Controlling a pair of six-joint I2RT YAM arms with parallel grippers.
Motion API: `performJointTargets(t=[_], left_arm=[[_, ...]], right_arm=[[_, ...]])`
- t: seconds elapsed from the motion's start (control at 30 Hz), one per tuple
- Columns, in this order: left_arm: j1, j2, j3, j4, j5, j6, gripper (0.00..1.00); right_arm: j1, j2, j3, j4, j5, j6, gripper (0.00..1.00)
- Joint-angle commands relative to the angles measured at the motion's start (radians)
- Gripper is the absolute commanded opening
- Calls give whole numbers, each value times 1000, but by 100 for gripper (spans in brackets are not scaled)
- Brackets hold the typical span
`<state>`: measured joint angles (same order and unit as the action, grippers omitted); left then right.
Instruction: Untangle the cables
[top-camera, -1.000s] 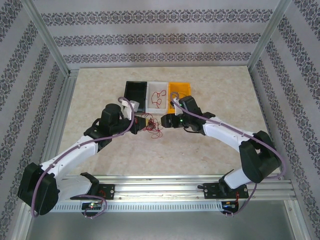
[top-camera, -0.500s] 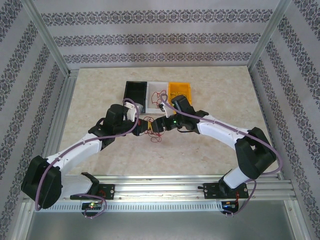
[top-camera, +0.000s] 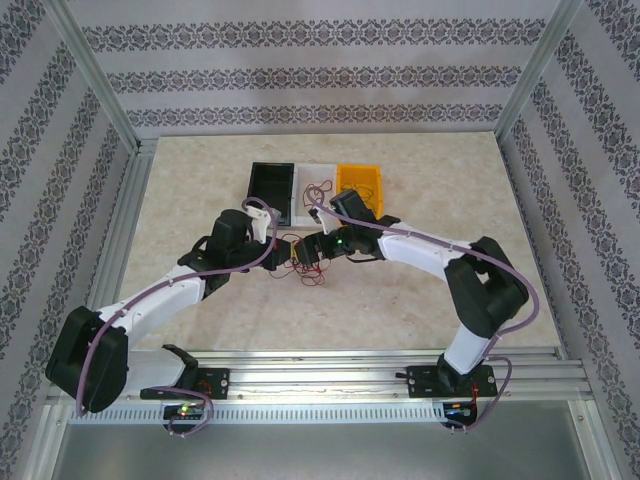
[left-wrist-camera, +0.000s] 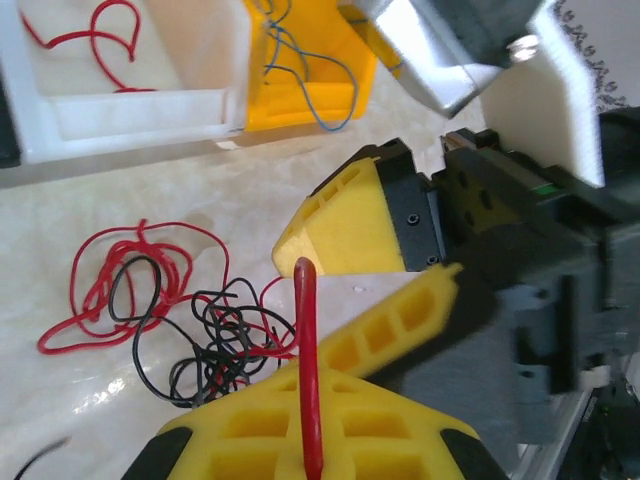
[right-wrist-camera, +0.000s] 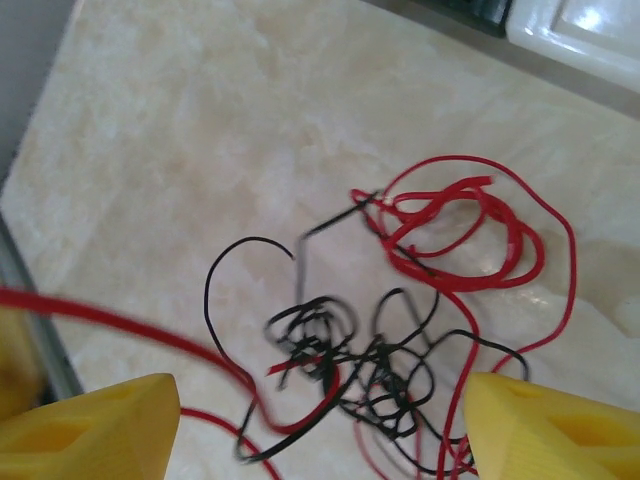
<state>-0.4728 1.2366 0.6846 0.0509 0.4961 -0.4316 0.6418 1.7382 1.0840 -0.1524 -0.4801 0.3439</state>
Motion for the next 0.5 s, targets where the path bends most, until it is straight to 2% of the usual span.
performJointTargets(t=[0.0,0.23,0.47], left_arm=[[-38,-80,39,182,215,-52,0],[-9,-165,73,281,256,-135,0],[40,-238,168,255,253,-112,0]], right_arm=[[7,91,1,-29,200,65,73],[-29,45,-97,-58,305,111,71],[-128,-52,-214,-76,291,144,71]])
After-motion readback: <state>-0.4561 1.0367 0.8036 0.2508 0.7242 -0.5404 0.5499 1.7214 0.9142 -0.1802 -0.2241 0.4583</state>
